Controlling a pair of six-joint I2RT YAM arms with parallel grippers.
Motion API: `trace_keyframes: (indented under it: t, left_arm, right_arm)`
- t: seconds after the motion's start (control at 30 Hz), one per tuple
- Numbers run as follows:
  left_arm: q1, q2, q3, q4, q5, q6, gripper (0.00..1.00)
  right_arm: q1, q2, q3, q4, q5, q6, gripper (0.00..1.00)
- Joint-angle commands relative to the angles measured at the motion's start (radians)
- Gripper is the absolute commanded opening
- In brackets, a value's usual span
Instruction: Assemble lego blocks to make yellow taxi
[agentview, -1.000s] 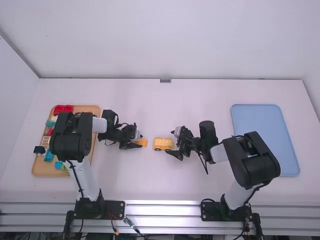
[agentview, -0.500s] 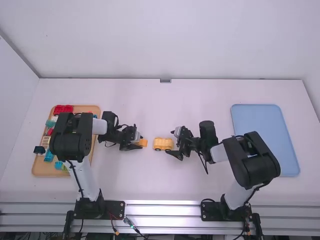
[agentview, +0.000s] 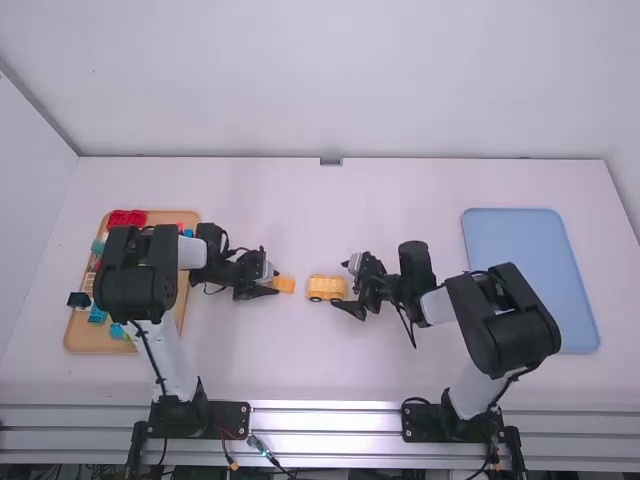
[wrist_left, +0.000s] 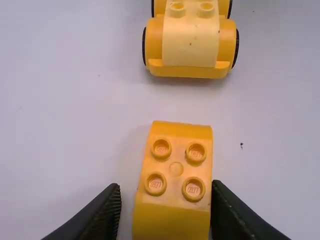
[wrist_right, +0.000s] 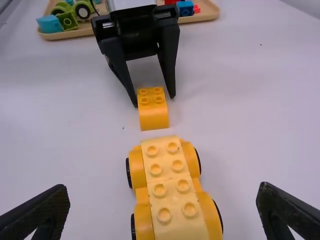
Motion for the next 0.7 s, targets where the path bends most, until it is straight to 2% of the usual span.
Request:
trace_keyframes:
  t: [0.0, 0.17, 0.43, 0.67]
  left_arm:
    - [-0.013, 0.01, -0.014, -0.005, 0.018, 0.014, 0.45]
    - [-0.04, 0.01, -0.014, -0.002, 0.008, 0.014, 0.43]
    - [-0.038, 0.01, -0.014, -0.001, 0.007, 0.014, 0.28]
    - [-0.039, 0.01, -0.013, 0.004, 0.012, 0.012, 0.28]
  right_arm:
    - [0.0, 0.007, 0.015, 0.003, -0.013, 0.003, 0.99]
    - [0.0, 0.007, 0.015, 0.002, -0.013, 0.003, 0.99]
    - [0.0, 0.007, 0.015, 0.002, -0.014, 0.011, 0.99]
    - [0.0, 0.007, 0.015, 0.002, -0.013, 0.011, 0.99]
